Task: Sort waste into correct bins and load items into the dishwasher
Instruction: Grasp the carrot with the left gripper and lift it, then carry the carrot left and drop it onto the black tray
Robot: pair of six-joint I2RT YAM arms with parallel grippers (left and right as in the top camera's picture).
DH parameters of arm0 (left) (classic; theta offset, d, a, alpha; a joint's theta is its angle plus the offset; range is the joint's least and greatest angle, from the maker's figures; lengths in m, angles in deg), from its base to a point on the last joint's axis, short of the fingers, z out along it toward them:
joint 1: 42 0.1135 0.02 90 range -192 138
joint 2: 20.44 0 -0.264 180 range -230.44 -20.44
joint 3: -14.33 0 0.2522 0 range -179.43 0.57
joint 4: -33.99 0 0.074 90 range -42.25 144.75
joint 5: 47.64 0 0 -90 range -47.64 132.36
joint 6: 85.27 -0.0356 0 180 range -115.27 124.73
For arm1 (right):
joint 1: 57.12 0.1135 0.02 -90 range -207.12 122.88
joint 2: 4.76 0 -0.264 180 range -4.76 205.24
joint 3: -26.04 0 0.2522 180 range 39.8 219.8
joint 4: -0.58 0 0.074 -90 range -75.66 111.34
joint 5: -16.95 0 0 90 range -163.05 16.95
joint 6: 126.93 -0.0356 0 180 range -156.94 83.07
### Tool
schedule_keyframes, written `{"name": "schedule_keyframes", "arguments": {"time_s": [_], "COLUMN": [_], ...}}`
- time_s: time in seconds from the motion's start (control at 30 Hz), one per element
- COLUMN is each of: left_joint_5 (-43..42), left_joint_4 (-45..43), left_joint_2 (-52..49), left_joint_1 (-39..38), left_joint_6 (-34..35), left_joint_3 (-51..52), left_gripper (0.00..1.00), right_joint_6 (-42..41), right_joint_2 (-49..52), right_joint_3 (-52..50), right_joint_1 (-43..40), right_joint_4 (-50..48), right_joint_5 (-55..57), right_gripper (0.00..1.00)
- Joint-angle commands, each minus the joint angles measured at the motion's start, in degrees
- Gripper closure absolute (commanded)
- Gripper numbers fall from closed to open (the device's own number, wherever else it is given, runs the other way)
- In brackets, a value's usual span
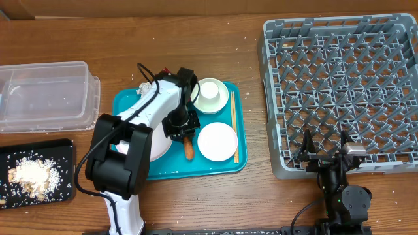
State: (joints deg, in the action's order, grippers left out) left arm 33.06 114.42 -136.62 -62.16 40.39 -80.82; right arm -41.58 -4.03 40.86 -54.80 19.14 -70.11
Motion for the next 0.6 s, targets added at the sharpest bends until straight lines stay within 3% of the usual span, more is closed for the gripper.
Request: {"name": "schedule_keyframes", "arguments": {"time_s": [0.0, 0.33, 0.57], "left_joint_5": [4.09, 17.29, 14.05], "left_joint_4": [5.29, 29.57, 30.16], "left_joint_2": [-0.17, -0.15, 2.58], "left_joint_1": [0.0, 8.26, 24.48], "left_joint_6": [-1.4, -1.36, -2.03], "left_joint_3": [-8.37, -34.18, -40.83], "left_gripper": [0.96, 0.96, 0.95], "right_joint_6": [0.17, 0.2, 0.17], "right_joint_2": [-0.57, -0.57, -0.57], "right_joint_3": [-0.59, -0.59, -0.59], "right_joint_1": [-0.11, -0.11, -0.11], "right_joint_4": [-0.17, -0.2, -0.2], "right_joint_5": [0.0, 0.0, 0.0], "right_gripper": [0.0, 0.0, 0.0]}}
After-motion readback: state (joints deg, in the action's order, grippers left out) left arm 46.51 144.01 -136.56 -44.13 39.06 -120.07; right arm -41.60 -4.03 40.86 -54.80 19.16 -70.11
